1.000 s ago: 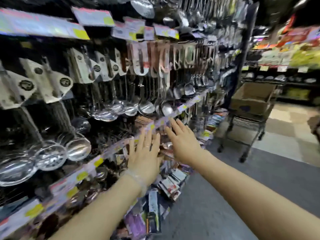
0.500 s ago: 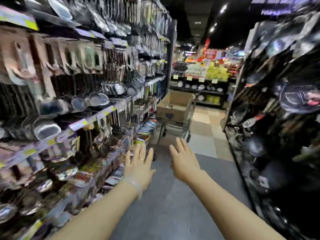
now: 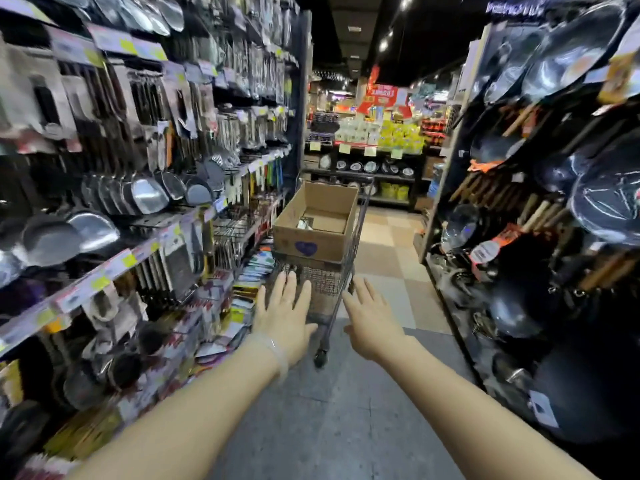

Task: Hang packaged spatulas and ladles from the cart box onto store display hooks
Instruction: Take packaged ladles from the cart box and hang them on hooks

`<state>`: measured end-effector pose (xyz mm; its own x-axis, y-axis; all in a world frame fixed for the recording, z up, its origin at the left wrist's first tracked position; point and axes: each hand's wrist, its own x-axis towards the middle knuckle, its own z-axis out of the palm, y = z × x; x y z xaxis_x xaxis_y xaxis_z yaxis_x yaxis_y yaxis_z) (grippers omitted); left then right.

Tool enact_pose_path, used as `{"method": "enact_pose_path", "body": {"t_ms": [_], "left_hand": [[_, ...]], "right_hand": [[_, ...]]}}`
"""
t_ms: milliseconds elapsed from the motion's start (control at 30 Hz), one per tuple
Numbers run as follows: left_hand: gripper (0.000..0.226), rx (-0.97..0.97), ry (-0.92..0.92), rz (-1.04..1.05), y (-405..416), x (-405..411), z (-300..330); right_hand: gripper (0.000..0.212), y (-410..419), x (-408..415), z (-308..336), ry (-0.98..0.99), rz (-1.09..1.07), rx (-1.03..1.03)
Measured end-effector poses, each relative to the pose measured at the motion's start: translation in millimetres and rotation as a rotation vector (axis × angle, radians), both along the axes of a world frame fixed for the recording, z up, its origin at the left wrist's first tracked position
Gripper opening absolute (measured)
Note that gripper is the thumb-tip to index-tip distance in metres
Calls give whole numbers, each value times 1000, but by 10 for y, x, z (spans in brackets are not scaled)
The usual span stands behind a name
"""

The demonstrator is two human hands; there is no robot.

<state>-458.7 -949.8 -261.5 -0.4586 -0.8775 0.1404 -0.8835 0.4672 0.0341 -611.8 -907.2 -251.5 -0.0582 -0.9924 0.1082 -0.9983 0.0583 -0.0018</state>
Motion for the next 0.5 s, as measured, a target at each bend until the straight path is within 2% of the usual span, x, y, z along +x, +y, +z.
{"method": "enact_pose_path", "body": {"t_ms": [133, 300, 500], "left_hand": [[70, 51, -4, 26, -894, -153, 12], [70, 86, -66, 2, -1892, -448, -210], [70, 96, -57, 33, -3390, -813, -472]], "right_hand": [[68, -793, -221, -74, -34, 0, 5], [74, -1785, -585, -276, -46, -18, 52], [61, -3390, -998, -475, -88, -6, 50]]}}
